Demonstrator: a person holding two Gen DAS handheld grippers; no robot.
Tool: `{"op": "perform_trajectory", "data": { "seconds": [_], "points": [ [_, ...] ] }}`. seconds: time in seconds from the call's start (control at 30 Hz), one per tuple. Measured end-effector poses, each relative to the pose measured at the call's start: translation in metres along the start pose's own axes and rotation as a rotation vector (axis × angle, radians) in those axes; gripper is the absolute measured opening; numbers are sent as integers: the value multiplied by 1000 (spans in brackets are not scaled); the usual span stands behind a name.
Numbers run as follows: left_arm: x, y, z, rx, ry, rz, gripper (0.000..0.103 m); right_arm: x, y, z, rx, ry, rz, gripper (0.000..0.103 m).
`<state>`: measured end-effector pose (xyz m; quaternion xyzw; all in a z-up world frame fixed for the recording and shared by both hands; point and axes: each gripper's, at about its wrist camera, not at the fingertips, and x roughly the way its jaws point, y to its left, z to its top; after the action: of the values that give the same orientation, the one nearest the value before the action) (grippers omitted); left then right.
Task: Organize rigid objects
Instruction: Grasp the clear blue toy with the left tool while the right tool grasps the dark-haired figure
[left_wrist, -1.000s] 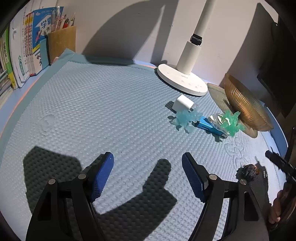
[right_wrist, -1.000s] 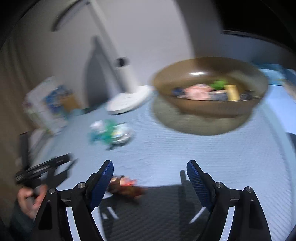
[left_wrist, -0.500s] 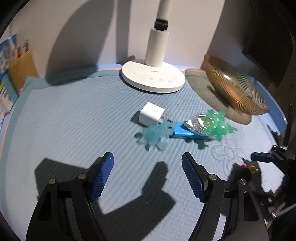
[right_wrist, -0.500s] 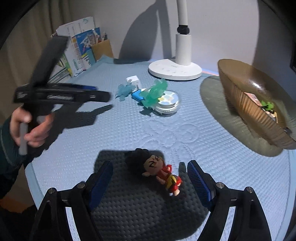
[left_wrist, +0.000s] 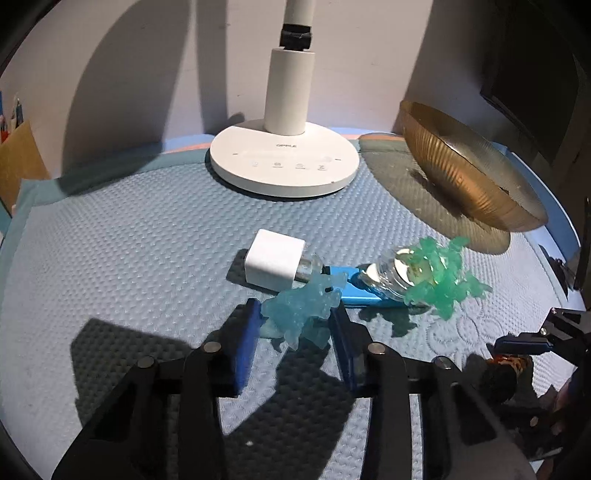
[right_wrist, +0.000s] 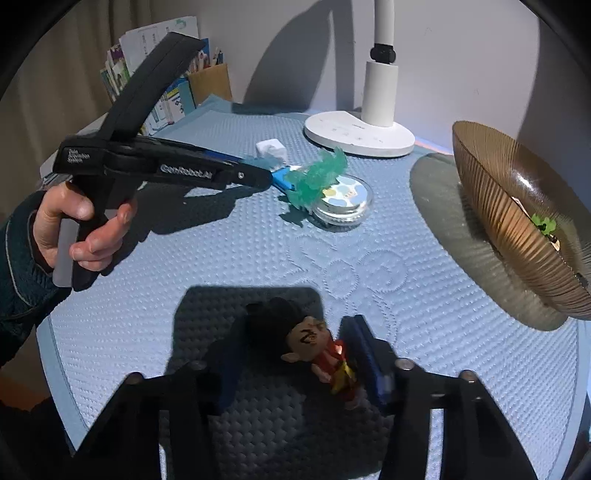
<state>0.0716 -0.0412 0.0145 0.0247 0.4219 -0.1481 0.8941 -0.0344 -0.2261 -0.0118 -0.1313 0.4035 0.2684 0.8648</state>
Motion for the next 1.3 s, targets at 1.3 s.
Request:
{"op": "perform_trajectory", "data": {
  "seconds": [1.3],
  "points": [
    [-54,-8,-52,-61,-100,-40,34,30,-9,34,58,51,-119,45]
  ]
}}
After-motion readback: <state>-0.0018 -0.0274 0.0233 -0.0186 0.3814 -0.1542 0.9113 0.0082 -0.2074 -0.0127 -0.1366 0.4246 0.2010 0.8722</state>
